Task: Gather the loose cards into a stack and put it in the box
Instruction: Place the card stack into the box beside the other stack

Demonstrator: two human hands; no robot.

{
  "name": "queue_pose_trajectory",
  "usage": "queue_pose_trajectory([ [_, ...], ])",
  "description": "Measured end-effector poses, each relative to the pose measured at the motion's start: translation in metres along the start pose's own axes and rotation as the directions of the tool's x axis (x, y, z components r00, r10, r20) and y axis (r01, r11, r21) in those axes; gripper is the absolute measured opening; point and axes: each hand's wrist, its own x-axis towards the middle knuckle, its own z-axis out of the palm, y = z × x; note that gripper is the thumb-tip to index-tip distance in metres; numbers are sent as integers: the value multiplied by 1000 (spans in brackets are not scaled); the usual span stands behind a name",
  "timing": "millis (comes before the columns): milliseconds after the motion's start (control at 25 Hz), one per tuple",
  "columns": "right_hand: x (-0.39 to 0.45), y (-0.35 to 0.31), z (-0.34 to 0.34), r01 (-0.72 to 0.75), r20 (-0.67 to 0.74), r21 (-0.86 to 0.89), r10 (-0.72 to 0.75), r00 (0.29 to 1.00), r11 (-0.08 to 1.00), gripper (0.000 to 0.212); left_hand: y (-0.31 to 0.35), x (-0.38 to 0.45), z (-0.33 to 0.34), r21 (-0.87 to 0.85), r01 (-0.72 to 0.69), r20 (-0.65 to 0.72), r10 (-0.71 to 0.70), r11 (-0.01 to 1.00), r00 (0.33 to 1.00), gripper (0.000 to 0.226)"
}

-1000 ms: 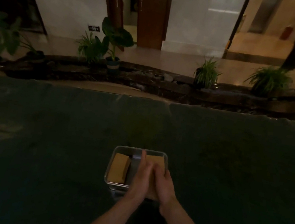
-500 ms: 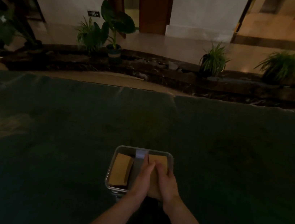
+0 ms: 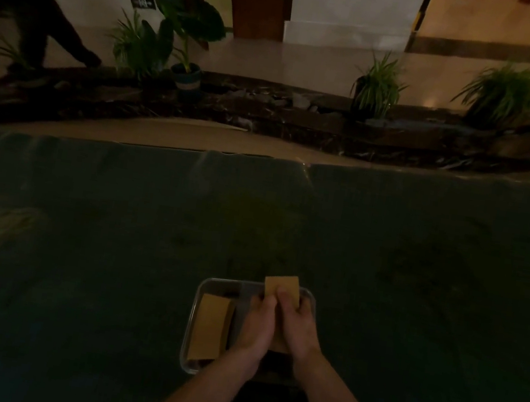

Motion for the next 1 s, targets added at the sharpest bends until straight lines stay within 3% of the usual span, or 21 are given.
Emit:
queue_pose_trajectory([
  [80, 10, 1, -3, -40, 36, -47, 41, 998, 998, 58, -3, 7, -1, 7, 21, 9, -21, 1000, 1000, 15],
  [160, 17, 5, -7, 16, 25, -197, -11, 1000, 980, 47, -7, 14, -7, -11, 34, 33, -34, 999, 999, 29],
  [280, 32, 11, -23, 114, -217, -462, -237, 947, 880, 38, -8, 22, -15, 16, 48, 8, -49, 999, 999, 44],
  [360, 41, 17, -36, 52, -263, -538, -226, 938, 842, 43, -10, 27, -18, 53, 62, -11, -61, 997, 998, 51],
  [440, 48, 24, -46, 12, -223, -569, -168, 960, 822, 39, -14, 30, -18, 67, 83, -25, -81, 994, 996, 54],
  [600, 56, 29, -56, 47, -218, -402, -146, 965, 915, 25, -19, 38, -16, 81, 136, -24, -134, 987, 991, 57],
  [800, 64, 31, -65, -19, -175, -119, -2, 985, 993, 20, -20, 49, -5, 107, 167, -46, -163, 980, 986, 58],
  [1000, 67, 30, -67, -12, -155, -75, 0, 988, 997, 13, -22, 52, 14, 141, 181, -115, -166, 973, 979, 48],
])
